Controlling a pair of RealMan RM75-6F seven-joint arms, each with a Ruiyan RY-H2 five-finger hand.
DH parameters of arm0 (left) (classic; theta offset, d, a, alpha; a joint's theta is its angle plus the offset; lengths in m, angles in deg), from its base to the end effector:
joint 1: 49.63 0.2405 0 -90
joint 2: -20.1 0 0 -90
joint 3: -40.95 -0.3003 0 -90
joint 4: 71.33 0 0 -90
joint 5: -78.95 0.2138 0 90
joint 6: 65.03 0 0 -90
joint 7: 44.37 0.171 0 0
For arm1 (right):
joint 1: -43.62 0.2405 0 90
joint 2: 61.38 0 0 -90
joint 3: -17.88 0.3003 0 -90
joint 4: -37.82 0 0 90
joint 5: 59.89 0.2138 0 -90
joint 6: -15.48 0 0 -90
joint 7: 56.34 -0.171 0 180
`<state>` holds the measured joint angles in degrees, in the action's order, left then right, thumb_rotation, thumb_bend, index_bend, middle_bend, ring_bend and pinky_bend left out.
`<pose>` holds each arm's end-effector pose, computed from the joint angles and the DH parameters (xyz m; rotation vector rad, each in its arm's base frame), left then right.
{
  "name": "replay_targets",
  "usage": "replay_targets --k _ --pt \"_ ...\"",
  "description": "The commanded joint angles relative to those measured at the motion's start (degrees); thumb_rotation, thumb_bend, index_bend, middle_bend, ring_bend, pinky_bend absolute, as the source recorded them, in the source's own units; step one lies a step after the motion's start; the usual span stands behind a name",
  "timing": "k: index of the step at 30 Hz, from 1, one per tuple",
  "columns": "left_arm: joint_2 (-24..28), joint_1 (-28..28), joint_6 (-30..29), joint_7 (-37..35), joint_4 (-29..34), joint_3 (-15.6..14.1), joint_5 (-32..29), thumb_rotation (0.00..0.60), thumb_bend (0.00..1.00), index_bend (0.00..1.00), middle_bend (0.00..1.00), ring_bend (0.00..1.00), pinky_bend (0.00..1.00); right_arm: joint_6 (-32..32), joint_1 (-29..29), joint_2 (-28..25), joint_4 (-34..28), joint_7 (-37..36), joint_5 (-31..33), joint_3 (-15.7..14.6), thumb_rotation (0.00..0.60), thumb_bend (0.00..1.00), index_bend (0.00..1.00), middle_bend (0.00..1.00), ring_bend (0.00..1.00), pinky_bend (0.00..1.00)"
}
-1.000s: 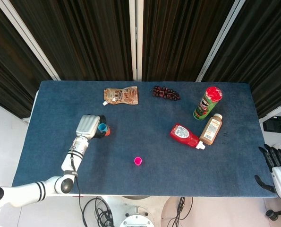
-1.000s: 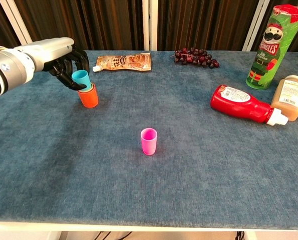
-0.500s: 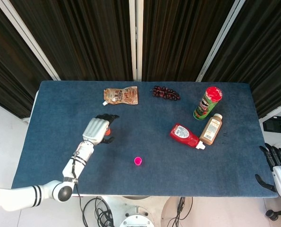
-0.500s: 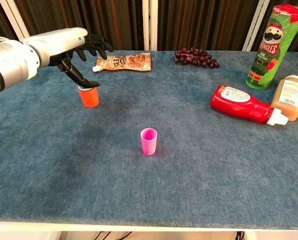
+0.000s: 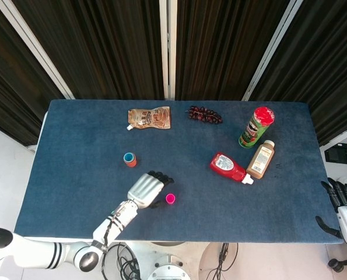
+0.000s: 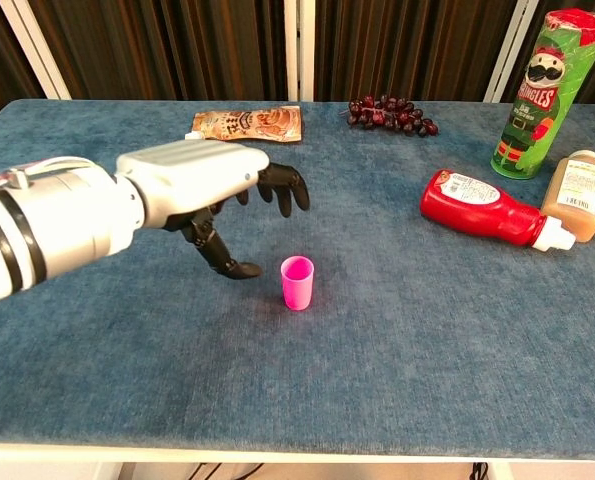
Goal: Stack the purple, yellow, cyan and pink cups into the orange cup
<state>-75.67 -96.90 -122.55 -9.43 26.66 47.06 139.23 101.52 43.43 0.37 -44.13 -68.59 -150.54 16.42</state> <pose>-0.0856 0.3253 -0.0885 -2.1398 -0.8991 -0.9736 -0.3991 -0.1635 0.1959 1.4248 -0.9706 0.8288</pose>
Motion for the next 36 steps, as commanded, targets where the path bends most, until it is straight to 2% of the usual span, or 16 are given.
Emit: replay_targets --k 1,10,16,28,36 --pt "-2.4 -1.4 1.1 2.2 -1.9 -0.6 -0.3 0.600 0.23 0.27 0.27 0.23 0.32 0.0 0.0 0.0 0.2 -0.2 0.1 0.0 0.600 0.22 0.00 0.00 0.00 0.00" --pt "-5.0 -1.4 0.4 2.2 -4.1 -1.2 0.3 0.600 0.23 0.34 0.37 0.33 0.41 -0.2 -0.1 0.1 1.3 -1.2 0.4 0.0 0.600 0.22 0.00 0.00 0.00 0.00" --pt "-5.7 -1.1 0.5 0.6 -5.7 -1.6 1.9 0.600 0.24 0.39 0.40 0.38 0.45 -0.5 -0.1 0.4 1.7 -1.6 0.5 0.0 0.600 0.22 0.00 0.00 0.00 0.00" --pt "-7.2 -0.8 0.6 -3.0 -8.8 -0.9 4.9 0.600 0.30 0.50 0.50 0.49 0.55 -0.7 0.0 0.3 1.7 -1.6 0.7 0.1 0.600 0.22 0.00 0.00 0.00 0.00" --pt "-5.9 -0.7 -0.5 -2.9 -6.9 0.1 6.2 0.600 0.30 0.52 0.52 0.52 0.58 -0.6 0.0 0.1 1.9 -2.0 0.8 0.2 0.600 0.22 0.00 0.00 0.00 0.00"
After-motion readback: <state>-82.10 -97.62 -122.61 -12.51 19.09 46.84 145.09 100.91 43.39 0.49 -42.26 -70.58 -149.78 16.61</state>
